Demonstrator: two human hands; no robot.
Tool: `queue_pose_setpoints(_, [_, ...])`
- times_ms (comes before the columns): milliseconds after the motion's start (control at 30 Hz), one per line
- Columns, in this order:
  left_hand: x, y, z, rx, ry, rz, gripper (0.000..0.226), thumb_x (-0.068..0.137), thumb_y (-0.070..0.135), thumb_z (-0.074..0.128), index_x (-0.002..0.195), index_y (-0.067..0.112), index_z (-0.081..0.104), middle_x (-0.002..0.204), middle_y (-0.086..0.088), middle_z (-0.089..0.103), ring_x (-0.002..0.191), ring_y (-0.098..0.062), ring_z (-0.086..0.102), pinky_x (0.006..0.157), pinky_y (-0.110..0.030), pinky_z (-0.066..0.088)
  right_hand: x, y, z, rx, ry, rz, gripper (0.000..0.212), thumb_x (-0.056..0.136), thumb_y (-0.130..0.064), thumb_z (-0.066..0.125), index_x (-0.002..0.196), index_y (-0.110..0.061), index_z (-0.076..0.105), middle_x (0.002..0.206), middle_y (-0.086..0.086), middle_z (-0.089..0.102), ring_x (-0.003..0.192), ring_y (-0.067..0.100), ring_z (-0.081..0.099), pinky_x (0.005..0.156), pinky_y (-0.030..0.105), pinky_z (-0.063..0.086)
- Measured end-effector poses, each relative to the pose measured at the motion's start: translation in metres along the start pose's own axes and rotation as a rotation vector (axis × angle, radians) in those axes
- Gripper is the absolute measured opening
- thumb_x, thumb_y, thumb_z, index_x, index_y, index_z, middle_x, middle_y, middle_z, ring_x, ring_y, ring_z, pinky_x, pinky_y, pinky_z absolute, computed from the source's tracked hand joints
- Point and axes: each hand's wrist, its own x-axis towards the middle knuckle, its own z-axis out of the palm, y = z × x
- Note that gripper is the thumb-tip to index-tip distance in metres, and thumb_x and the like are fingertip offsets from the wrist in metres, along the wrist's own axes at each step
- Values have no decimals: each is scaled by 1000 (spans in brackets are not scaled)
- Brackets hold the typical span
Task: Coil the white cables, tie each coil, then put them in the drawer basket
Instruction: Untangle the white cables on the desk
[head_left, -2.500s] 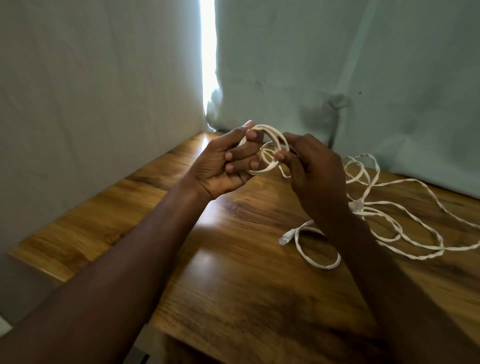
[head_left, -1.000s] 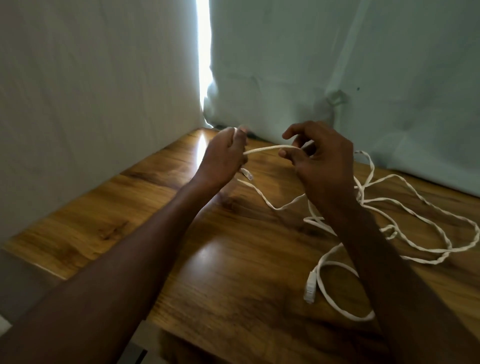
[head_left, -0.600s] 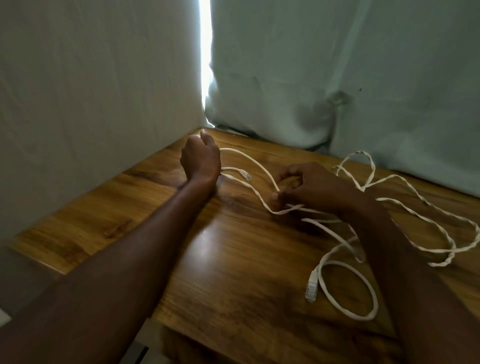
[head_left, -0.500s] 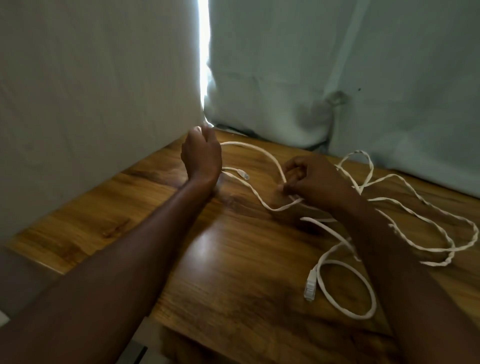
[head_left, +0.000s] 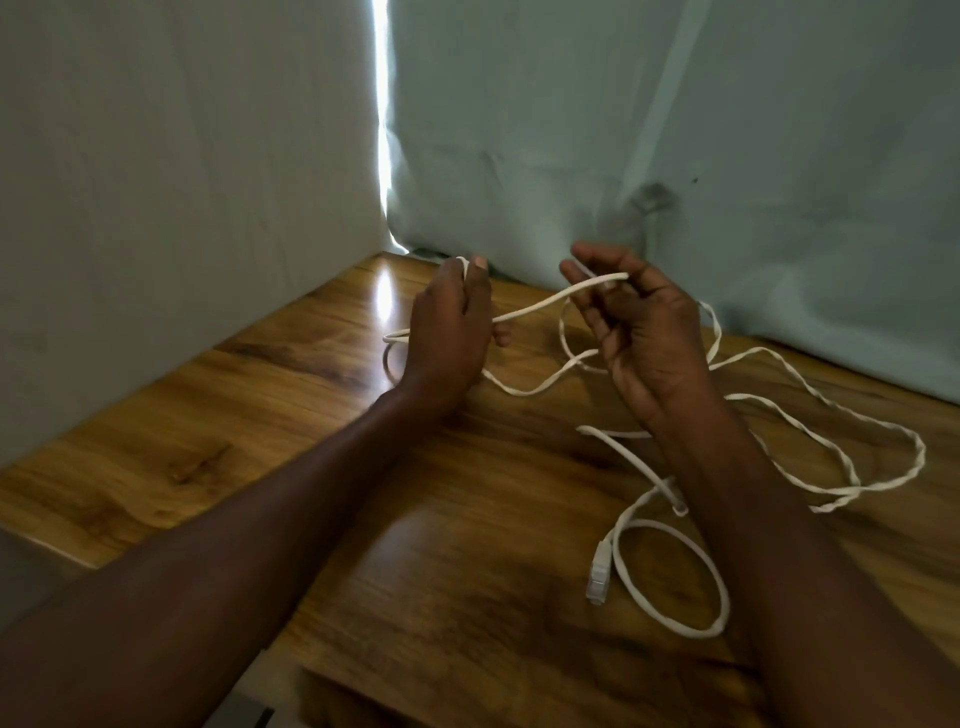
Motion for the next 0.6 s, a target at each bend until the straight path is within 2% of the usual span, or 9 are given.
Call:
queue_pose_setpoints(100, [-7,2,3,-4,-191,68,38,112,28,41,90,1,55,66,-8,71,51,-6,61,53,-33,46,1,-3,6,148,-38,-35,27,91,14,55,110,0,69,128,10,71,126,30,66,99,31,57])
queue_pose_setpoints(200, [-16,-1,13,56,-317,158,36,111,28,44,87,4,57,71,-8,65,66,-19,63,63,-46,48,0,-3,7,562,-78,86,22,88,6,56,97,-3,73,130,11,69,117,35,69,89,36,63])
queue_pose_setpoints(267, [-20,1,17,74,-352,196,35,111,26,43,84,7,55,66,-2,60,63,-13,60,60,-38,46,0,0,6,745,-70,143,23,86,4,55,101,-2,71,127,16,69,105,38,74,82,39,65])
queue_pose_setpoints(300, [-20,2,17,69,-352,195,34,111,26,43,82,9,53,62,1,58,58,-10,60,58,-32,45,1,2,5,698,-43,147,24,85,2,56,105,-4,69,125,15,69,98,35,76,80,37,65])
queue_pose_setpoints(333, [-19,0,17,52,-343,175,34,111,27,44,82,12,52,58,2,57,53,-10,59,55,-30,44,2,3,3,551,-7,133,24,87,-2,58,109,-7,66,123,14,70,92,29,77,76,33,65])
queue_pose_setpoints(367, [-16,-1,17,12,-335,135,35,111,30,44,82,13,51,56,2,56,48,-13,59,52,-32,44,4,4,2,300,36,93,20,92,-7,60,111,-10,65,121,11,72,84,21,76,70,28,63])
queue_pose_setpoints(433, [-10,-8,15,-109,-316,25,37,110,39,44,81,16,48,56,-4,54,44,-22,55,47,-36,42,5,6,-3,-314,106,-27,9,101,-16,62,105,-14,70,111,8,78,79,14,73,64,24,55])
queue_pose_setpoints(500, [-5,-13,14,-211,-297,-84,37,107,44,46,81,17,47,58,-6,50,45,-23,49,48,-37,40,8,8,-11,-689,141,-98,9,95,-13,69,95,-19,76,99,7,80,89,19,76,71,29,57])
queue_pose_setpoints(600, [-2,-14,13,-286,-293,-149,37,107,43,46,84,14,49,59,-1,46,47,-20,46,50,-42,40,9,8,-20,-979,94,-96,19,85,-6,80,95,-22,78,93,2,79,93,19,75,90,41,60])
